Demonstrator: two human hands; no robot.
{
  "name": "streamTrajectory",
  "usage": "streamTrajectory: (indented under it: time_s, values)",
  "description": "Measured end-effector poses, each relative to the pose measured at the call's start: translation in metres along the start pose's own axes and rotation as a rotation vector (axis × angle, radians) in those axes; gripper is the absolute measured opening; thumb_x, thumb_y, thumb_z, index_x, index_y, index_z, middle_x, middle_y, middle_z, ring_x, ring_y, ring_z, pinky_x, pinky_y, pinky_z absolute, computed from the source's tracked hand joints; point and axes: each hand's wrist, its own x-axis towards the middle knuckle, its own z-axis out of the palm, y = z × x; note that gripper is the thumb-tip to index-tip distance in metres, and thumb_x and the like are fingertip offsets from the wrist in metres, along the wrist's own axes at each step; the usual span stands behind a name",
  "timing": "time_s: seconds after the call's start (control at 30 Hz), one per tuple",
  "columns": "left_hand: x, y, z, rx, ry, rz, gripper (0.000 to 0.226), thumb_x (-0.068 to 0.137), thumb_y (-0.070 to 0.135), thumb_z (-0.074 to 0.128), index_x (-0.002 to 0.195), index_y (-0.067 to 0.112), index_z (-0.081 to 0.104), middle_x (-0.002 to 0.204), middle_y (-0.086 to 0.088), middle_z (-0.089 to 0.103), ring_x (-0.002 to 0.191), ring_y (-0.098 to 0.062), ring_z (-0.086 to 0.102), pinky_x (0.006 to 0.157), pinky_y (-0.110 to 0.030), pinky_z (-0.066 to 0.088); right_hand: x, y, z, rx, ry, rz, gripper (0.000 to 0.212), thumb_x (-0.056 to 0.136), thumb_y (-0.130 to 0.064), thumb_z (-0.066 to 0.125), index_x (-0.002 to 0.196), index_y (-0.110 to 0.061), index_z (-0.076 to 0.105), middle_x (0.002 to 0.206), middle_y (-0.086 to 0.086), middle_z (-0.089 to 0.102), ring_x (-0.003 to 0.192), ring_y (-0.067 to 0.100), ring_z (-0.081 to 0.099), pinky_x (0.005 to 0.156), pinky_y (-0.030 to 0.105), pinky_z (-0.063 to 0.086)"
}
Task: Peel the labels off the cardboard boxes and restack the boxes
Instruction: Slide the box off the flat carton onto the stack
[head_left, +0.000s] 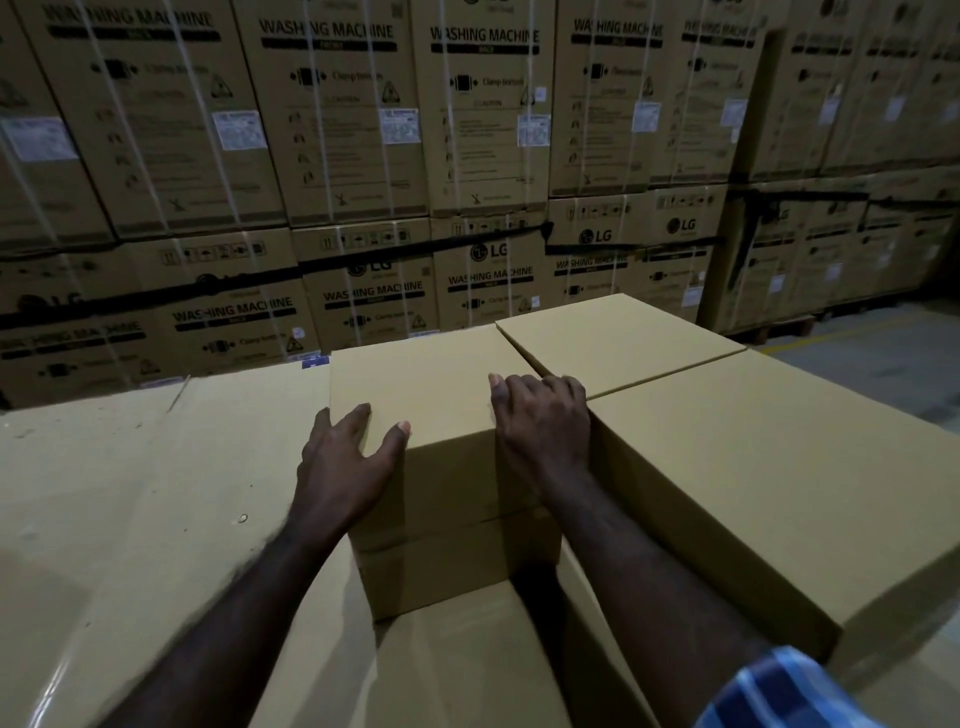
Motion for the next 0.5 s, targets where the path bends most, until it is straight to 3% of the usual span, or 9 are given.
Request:
streamTrajectory:
  time_s: [0.2, 0.5]
  values:
    - [0.0001, 0.0055, 0.0066, -0.018, 0.022, 0.010, 0.071, 0.088, 0.057, 0.055, 0.145, 0.016, 0.043, 0.148, -0.014, 0.037, 0.132, -0.034, 0.040, 0.102, -0.048, 0.041, 0.0014, 0.0038, 0.0011, -0.013, -0.005, 0.039, 0.062, 0.103, -0.048, 0.014, 0.098, -0.016, 0.068, 0.095, 0.006, 0.072, 0.095, 0.028, 0.061, 0.093, 0.043, 0.040]
    - [0.0065, 0.0068, 0.0093, -0.004, 0.019, 0.000, 0.072, 0.087, 0.060, 0.055, 0.144, 0.018, 0.044, 0.148, -0.015, 0.037, 0.132, -0.035, 0.040, 0.102, -0.048, 0.041, 0.0018, 0.0032, 0.0015, -0.073, -0.097, 0.043, 0.060, 0.102, -0.052, 0.012, 0.116, -0.019, 0.061, 0.116, 0.006, 0.068, 0.116, 0.029, 0.056, 0.110, 0.047, 0.028]
